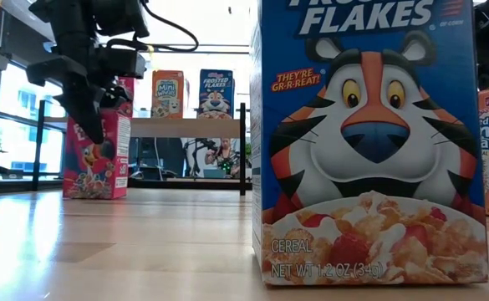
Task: Stack cereal on shelf
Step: Put the left red cereal box on the the shelf aligned with the other red cereal box
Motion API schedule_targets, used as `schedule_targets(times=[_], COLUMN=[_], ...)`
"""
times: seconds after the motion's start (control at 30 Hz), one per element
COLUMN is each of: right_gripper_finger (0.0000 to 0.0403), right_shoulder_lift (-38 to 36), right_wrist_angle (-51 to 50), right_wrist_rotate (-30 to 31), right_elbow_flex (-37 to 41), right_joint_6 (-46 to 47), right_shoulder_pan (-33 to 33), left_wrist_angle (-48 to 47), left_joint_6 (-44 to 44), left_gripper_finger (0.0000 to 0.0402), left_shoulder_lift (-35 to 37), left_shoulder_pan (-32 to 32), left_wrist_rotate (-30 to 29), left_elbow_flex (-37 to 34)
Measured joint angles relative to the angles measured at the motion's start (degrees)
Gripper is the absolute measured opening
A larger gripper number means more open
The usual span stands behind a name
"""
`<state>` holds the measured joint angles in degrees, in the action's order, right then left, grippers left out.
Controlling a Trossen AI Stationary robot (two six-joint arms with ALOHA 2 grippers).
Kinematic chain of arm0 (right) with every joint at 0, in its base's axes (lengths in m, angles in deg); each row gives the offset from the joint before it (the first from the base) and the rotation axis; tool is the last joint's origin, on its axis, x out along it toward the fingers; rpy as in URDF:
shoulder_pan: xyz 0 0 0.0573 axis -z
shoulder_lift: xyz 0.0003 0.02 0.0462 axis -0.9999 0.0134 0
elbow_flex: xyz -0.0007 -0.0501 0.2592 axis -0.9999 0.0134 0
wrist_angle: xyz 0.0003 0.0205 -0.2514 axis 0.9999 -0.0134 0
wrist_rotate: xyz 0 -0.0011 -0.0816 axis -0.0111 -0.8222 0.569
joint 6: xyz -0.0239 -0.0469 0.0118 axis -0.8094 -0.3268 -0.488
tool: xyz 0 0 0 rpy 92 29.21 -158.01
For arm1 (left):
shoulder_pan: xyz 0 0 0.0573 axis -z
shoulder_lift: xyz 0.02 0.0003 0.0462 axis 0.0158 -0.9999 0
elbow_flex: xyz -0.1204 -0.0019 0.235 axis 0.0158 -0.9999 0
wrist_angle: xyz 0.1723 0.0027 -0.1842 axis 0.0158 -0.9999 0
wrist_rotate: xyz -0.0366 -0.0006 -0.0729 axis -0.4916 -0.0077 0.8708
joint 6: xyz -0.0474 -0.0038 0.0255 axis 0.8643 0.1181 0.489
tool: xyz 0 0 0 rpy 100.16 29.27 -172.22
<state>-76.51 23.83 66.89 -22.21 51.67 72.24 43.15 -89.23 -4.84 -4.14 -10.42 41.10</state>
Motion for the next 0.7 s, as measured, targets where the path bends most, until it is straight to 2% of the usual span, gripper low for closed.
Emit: schedule_targets(times=[0.37, 0.7], right_gripper_finger=[0.0275, 0.0275], right_shoulder_lift=[0.0, 0.1], right_wrist_angle=[0.0, 0.0], right_wrist_rotate=[0.0, 0.0], right_elbow_flex=[0.0, 0.0], right_joint_6=[0.0, 0.0], right_shoulder_pan=[0.0, 0.0], left_wrist_angle=[-3.4, -14.1], left_joint_6=[1.5, 3.0], left_gripper_finger=[0.0145, 0.0145], left_shoulder_lift=[3.4, 6.6], left_shoulder_pan=[0.0, 0.0], left_wrist_rotate=[1.0, 0.7], left_elbow_flex=[0.2, 7.5])
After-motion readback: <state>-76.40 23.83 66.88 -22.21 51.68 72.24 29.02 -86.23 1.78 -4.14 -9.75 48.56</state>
